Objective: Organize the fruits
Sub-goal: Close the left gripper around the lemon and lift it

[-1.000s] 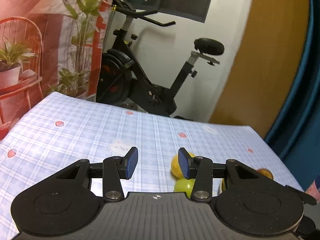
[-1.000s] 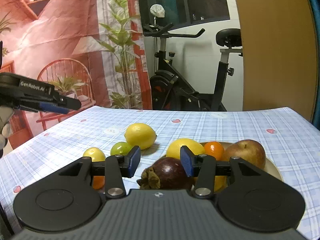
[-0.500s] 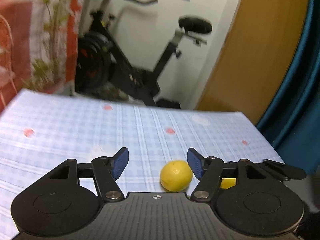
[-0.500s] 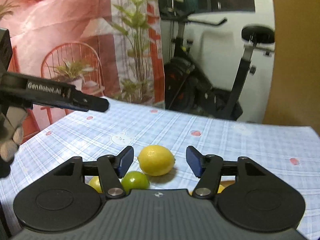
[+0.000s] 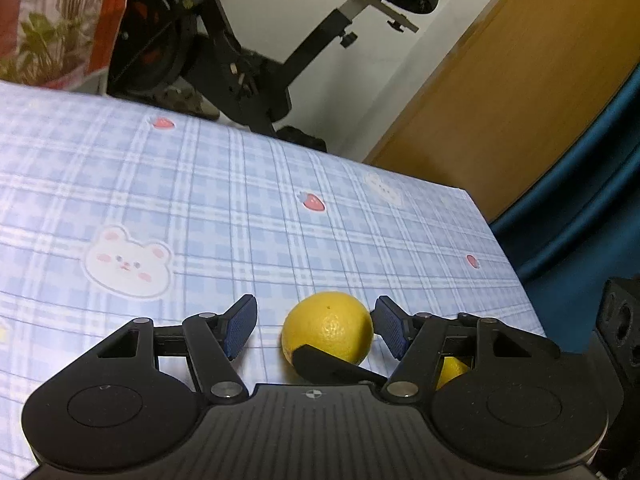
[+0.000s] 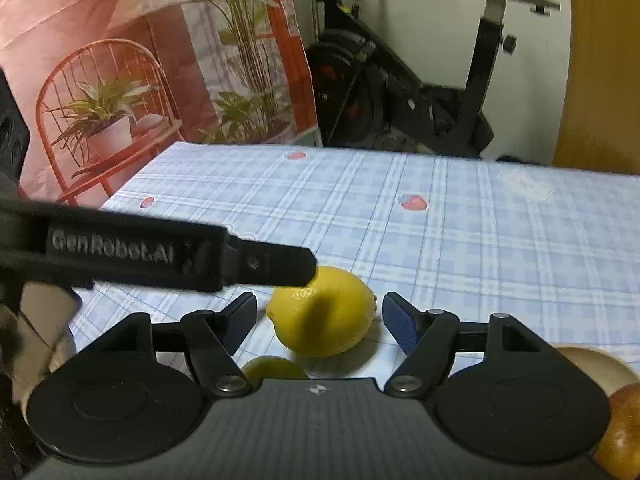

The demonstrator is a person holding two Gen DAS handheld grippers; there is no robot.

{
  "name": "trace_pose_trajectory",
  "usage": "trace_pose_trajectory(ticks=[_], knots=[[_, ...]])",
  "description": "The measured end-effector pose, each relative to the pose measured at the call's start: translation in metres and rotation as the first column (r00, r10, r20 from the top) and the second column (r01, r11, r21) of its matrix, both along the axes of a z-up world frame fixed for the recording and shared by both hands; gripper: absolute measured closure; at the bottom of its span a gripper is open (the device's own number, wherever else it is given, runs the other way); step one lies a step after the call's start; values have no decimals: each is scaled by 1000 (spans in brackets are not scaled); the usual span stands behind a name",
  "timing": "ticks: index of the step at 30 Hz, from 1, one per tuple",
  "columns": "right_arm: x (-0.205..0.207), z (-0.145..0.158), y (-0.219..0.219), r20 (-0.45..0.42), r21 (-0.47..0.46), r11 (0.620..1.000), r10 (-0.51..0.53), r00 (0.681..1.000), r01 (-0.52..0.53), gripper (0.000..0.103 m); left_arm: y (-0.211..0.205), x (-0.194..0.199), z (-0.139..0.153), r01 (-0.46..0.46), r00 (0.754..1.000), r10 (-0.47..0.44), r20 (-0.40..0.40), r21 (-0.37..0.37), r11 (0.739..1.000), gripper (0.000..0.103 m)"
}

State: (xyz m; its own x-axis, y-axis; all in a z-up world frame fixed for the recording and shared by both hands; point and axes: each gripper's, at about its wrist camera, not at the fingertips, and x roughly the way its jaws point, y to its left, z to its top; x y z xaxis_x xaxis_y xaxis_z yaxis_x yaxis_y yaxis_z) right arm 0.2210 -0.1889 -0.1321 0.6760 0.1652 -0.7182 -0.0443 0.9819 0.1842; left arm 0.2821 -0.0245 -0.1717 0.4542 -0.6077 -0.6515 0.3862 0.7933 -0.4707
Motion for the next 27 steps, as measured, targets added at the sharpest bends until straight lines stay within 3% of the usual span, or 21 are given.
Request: trace_pose_trajectory(ticks=[8,10,15,21,27], knots=[[13,-8,-2,-53,27,1000,-10,999,11,32,-5,7,-18,21,999,-22,-42,-27,999,37],[13,-8,-2,-56,26,1000,-11,998,12,32,-4,7,-21,28,999,-30,-45,-43,999,45],[9,-8,-3,-47,33,999,-11,999,12,33,-9,-4,-15,56,998,-56,-5,-23,998,46],[-21,3,3,77,3,1000,3,997,-3,33,-11,-33,15,71,993,-69,100,-8,997,48],[-61,17,5,196,-3,1000,-28,980,29,34,-29,-67,49,130,971,-129,200,11,992,48]])
